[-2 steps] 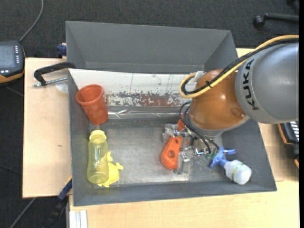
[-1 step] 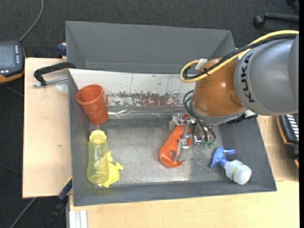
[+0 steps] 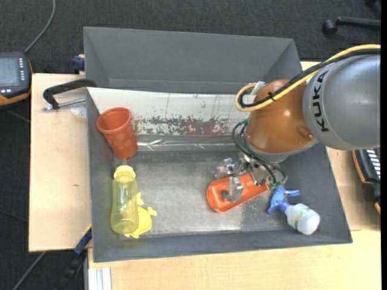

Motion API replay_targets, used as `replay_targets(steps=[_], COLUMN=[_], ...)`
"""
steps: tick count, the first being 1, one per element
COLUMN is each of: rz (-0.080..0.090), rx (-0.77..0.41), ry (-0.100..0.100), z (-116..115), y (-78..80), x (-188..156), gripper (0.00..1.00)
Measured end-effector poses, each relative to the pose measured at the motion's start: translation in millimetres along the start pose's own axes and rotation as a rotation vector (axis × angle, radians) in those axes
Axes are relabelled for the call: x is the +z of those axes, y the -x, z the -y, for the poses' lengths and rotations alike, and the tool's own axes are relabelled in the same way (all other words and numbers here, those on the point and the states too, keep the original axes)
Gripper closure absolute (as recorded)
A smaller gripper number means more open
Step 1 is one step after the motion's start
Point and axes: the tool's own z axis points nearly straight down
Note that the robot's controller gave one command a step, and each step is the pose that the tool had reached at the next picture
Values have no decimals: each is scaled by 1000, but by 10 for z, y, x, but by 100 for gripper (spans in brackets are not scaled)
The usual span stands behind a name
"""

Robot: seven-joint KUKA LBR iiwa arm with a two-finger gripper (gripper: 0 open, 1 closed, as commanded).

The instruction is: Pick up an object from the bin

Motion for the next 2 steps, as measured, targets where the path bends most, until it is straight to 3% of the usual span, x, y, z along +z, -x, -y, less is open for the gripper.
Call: replay_targets(steps=[1,2], rz=[0,7], rx=[1,-60], ry=[0,0], z=[0,-213], y=[1,83], x=[1,-1449], gripper=[100,100])
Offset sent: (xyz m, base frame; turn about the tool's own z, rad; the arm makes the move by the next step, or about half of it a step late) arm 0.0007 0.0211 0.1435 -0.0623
